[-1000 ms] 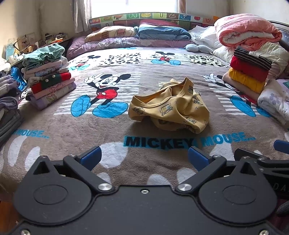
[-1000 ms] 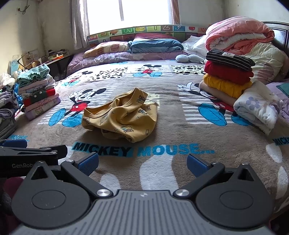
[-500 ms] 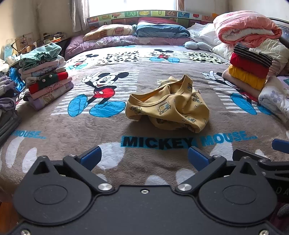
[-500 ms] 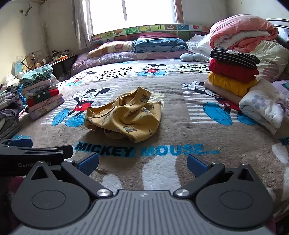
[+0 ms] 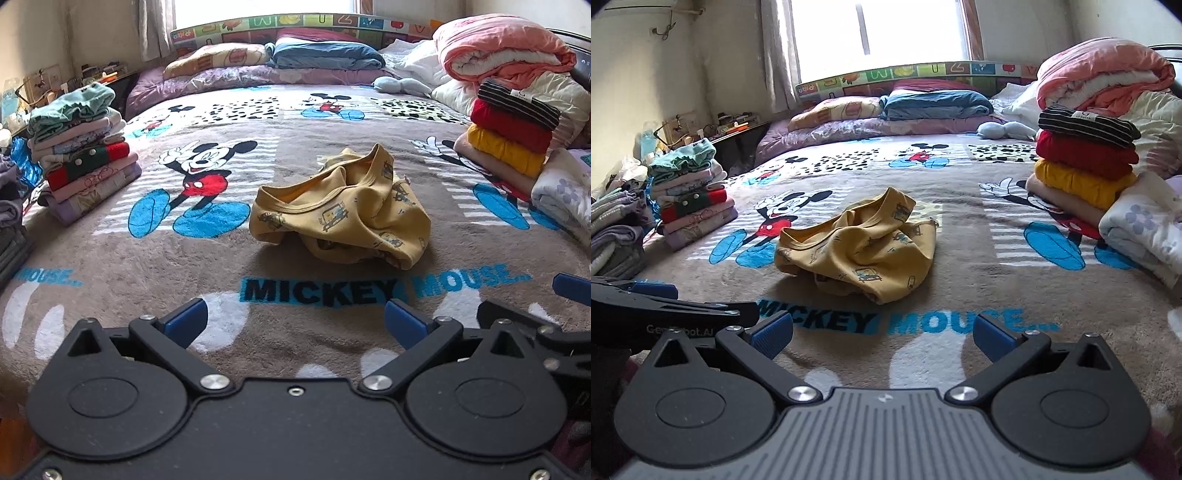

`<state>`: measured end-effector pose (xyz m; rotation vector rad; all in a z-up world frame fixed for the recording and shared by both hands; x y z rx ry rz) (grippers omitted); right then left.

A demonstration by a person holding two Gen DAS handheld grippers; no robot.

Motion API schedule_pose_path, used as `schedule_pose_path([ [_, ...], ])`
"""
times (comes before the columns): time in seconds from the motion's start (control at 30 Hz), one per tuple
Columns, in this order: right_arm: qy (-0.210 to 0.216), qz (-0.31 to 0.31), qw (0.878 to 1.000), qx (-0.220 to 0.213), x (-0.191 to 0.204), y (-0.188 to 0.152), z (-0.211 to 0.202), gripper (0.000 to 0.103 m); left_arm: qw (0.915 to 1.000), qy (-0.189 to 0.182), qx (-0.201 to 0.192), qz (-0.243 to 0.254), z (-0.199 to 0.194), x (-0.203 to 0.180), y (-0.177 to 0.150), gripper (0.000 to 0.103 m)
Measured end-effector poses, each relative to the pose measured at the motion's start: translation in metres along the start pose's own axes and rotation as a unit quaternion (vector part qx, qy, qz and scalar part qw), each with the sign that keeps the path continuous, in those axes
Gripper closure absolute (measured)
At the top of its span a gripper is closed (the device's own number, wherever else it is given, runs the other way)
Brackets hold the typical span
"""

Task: Fold clothes
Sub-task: 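Move both tools to the yellow shirt and close both on its edges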

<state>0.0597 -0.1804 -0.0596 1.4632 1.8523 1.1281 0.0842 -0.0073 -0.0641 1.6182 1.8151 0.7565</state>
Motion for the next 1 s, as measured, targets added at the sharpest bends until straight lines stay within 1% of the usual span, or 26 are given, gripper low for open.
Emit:
schedule_pose_path([
  [0.1, -0.004, 0.005, 1.000, -0.015, -0.006, 0.001, 0.004, 0.000, 0.9998, -0.013, 0.001, -0.015, 0.006, 0.007, 0.001, 0.000],
  [0.17, 0.002, 0.008, 1.000, -0.026, -0.010, 0.001, 0.010, 0.000, 0.9990, -0.030, -0.002, -0.034, 0.013, 0.014, 0.003, 0.000],
  [0.3, 0.023, 0.011, 0.999, -0.042, -0.018, 0.002, 0.026, 0.000, 0.9975, -0.049, -0.025, -0.045, 0.026, 0.025, 0.006, 0.000],
  [0.4, 0.039, 0.011, 0.998, -0.050, -0.024, 0.005, 0.039, 0.000, 0.9960, -0.062, -0.048, -0.042, 0.037, 0.030, 0.009, 0.000],
  [0.47, 0.048, 0.009, 0.998, -0.049, -0.027, 0.011, 0.050, 0.000, 0.9963, -0.065, -0.037, -0.044, 0.049, 0.036, 0.010, 0.000],
  [0.53, 0.056, 0.001, 0.998, -0.043, -0.031, 0.017, 0.062, 0.000, 0.9961, -0.072, -0.010, -0.050, 0.061, 0.043, 0.011, 0.000],
  [0.6, 0.066, -0.014, 0.997, -0.036, -0.035, 0.024, 0.075, 0.000, 0.9946, -0.090, 0.007, -0.052, 0.070, 0.047, 0.014, 0.000],
  [0.67, 0.073, -0.035, 0.996, -0.036, -0.036, 0.033, 0.085, 0.000, 0.9940, -0.101, 0.003, -0.043, 0.075, 0.048, 0.019, 0.000],
  [0.8, 0.078, -0.079, 0.993, -0.037, -0.040, 0.050, 0.105, 0.001, 0.9949, -0.101, -0.007, -0.010, 0.092, 0.052, 0.031, 0.000],
  [0.83, 0.085, -0.085, 0.992, -0.035, -0.042, 0.054, 0.111, 0.001, 0.9941, -0.108, -0.009, -0.005, 0.096, 0.053, 0.033, 0.000],
  [0.87, 0.091, -0.092, 0.991, -0.032, -0.044, 0.058, 0.117, 0.003, 0.9932, -0.116, -0.011, 0.000, 0.100, 0.054, 0.035, 0.001],
  [0.9, 0.097, -0.105, 0.989, -0.028, -0.044, 0.062, 0.122, 0.007, 0.9922, -0.124, -0.016, 0.007, 0.104, 0.055, 0.038, 0.003],
  [0.93, 0.100, -0.125, 0.987, -0.025, -0.044, 0.065, 0.128, 0.010, 0.9910, -0.132, -0.021, 0.015, 0.107, 0.055, 0.040, 0.004],
  [1.0, 0.104, -0.163, 0.981, -0.018, -0.043, 0.071, 0.138, 0.017, 0.9884, -0.145, -0.030, 0.036, 0.117, 0.056, 0.046, 0.014],
])
Point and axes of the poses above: each gripper's, at about its wrist camera, not at the fingertips, and z roughly the way its jaws point, x to its left, y to its top, the point moved 6 cm from there along z, roughly the way its jaws point, and after that the axes turned 7 degrees about -z, right-handed, at the moved point
